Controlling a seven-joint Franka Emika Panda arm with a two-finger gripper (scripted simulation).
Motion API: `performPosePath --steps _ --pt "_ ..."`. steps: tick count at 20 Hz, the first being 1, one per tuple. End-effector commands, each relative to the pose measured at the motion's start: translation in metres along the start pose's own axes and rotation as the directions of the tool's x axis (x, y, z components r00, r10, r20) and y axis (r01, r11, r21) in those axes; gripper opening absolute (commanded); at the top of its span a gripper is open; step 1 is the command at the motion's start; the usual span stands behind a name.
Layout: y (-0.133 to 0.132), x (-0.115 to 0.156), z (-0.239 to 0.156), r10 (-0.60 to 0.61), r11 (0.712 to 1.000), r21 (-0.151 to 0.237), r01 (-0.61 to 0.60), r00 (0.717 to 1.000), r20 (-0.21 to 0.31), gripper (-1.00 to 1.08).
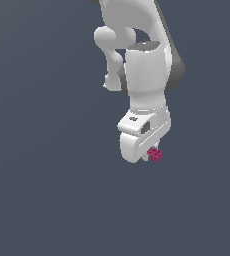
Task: Pick up the object and move it to a goal position.
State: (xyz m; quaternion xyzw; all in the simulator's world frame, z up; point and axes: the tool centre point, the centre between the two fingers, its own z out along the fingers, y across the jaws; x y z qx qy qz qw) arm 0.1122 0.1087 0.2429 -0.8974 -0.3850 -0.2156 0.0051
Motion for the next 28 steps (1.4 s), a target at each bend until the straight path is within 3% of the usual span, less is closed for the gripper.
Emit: performPosePath --steps 1,8,14,21,28 --pt "0.006 0.026 -0.031 -0.045 0.999 -0.017 0.044 0.997 -0.064 -1.0" --pt "0.014 0.079 -0.111 -0.153 0.988 -0.064 0.142 0.965 -0.213 -1.0" --pt "0.015 0.107 -0.168 -0.223 0.974 -0.1 0.202 0.925 -0.308 -1.0" --pt "0.015 0.123 -0.209 -0.269 0.963 -0.127 0.238 0.889 -0.37 -1.0" --pt "0.014 0.127 -0.225 -0.285 0.958 -0.137 0.251 0.874 -0.394 -1.0"
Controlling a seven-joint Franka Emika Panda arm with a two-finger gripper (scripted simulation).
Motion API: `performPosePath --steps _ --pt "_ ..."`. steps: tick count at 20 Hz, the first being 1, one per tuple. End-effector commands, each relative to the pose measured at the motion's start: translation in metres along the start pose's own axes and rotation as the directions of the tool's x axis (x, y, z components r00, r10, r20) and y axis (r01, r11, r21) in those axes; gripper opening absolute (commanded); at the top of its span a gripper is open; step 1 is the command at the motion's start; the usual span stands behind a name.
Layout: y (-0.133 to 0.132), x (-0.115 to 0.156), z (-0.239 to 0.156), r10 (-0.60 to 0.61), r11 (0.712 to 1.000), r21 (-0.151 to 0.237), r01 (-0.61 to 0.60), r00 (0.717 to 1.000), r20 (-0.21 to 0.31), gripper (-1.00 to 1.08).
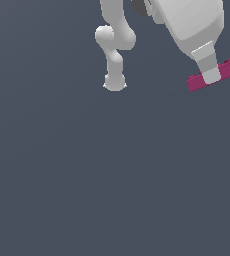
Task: Pick up the object and move it to a goal position.
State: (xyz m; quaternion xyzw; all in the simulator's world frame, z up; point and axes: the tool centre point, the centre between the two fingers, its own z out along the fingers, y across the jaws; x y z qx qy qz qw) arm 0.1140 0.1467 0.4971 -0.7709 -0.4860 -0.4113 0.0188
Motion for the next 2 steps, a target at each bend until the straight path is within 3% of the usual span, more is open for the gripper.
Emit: performPosePath --steps 1,2 --pt "0.0005 0.0017 -0.0024 -0.002 1.0 0.0 0.002 1.0 -0.005 -1.0" --pt "0.0006 0.0017 -0.0024 -0.002 1.0 0.0 0.002 1.0 -0.005 -1.0"
